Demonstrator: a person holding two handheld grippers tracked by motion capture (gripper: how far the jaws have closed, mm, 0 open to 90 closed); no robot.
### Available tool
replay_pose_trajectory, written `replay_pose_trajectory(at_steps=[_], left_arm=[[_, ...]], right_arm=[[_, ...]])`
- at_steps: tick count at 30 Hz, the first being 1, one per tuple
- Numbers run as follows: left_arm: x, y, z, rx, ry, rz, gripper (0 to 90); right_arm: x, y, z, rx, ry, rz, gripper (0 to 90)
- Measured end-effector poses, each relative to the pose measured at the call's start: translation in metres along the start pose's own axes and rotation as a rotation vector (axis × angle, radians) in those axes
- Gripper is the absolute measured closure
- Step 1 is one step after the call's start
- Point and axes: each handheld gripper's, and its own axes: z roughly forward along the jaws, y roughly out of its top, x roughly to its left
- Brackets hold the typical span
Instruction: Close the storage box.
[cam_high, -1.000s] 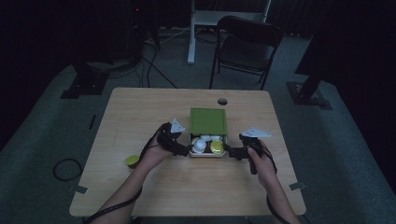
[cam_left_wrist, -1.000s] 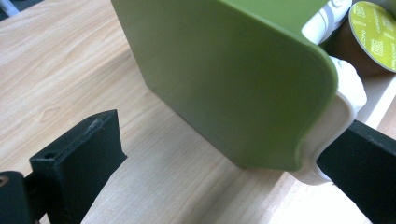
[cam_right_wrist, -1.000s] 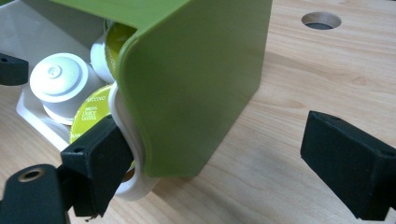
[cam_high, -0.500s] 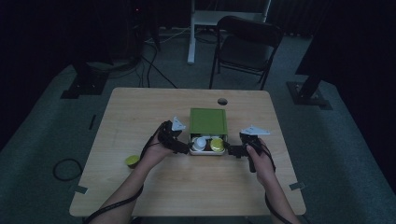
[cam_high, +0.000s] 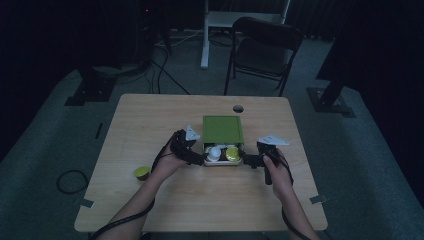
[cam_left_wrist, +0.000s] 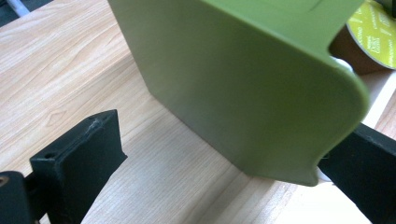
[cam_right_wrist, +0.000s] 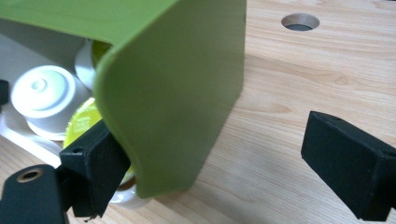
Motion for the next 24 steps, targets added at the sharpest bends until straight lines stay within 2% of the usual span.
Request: replay_pose_trajectory(at_steps=[4, 10, 13, 24], left_arm=[[-0.003, 0.001, -0.003, -0.012, -0.01, 0.001, 2.0], [-0.005, -0.001, -0.013, -0.07, -0.037, -0.01, 2.0], [-0.005, -0.003, -0.018, -0.089, -0.033, -0.025, 2.1], [-0.007, -0.017, -0.034, -0.081, -0.01, -0.053, 2.0]], right_arm=[[0.003, 0.004, -0.001, -0.029, 0.012, -0.001, 9.6], [0.006, 0.007, -0.002, -0.049, 0.028, -0.019, 9.6], [0.008, 0.008, -0.004, -0.058, 0.027, -0.024, 9.6], [0.012, 0.006, -0.013, -0.056, 0.025, -0.046, 9.6]])
